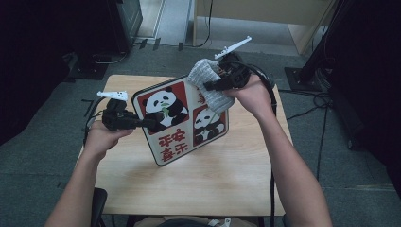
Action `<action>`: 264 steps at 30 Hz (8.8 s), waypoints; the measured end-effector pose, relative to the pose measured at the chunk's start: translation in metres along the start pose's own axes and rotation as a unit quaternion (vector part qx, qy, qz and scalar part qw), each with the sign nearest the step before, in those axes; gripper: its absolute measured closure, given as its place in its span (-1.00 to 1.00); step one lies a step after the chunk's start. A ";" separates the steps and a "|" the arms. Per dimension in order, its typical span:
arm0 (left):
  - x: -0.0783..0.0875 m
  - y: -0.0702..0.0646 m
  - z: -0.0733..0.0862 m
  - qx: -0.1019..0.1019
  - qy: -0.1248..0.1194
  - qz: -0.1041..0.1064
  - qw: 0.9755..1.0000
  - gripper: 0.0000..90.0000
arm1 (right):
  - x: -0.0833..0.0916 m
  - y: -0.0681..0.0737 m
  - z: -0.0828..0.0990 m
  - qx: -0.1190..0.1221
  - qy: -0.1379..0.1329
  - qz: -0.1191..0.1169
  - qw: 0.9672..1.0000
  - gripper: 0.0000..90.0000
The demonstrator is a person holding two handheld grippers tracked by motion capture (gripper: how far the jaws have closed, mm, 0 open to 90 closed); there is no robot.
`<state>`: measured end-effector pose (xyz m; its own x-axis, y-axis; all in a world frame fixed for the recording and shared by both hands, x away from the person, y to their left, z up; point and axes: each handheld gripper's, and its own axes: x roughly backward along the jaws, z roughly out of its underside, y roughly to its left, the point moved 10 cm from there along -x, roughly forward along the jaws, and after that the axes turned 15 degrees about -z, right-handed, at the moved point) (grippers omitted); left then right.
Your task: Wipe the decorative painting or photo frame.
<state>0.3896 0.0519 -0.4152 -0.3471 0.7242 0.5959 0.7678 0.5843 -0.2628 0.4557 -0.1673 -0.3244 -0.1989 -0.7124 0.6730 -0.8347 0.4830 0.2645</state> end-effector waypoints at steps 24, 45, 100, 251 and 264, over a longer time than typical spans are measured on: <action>0.000 0.000 0.000 0.000 0.000 0.004 1.000 0.71 | -0.016 -0.007 0.030 -0.010 0.001 -0.014 1.000 0.49; 0.000 0.000 0.000 0.002 0.000 0.005 1.000 0.71 | -0.027 -0.007 0.047 -0.020 -0.008 -0.023 0.999 0.50; 0.000 0.001 0.000 0.002 0.000 0.010 1.000 0.70 | -0.064 -0.017 0.121 -0.062 -0.009 -0.049 0.997 0.49; 0.000 0.000 0.001 0.011 0.001 0.019 1.000 0.68 | -0.023 0.030 -0.004 0.014 0.024 -0.042 0.999 0.48; 0.000 0.000 0.001 0.011 0.000 0.019 1.000 0.68 | -0.037 0.026 0.016 0.008 0.030 -0.054 0.998 0.48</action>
<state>0.3888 0.0526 -0.4162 -0.3172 0.7459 0.5858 0.7689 0.5638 -0.3015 0.4331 -0.1364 -0.3535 -0.0768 -0.7285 0.6808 -0.8579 0.3962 0.3272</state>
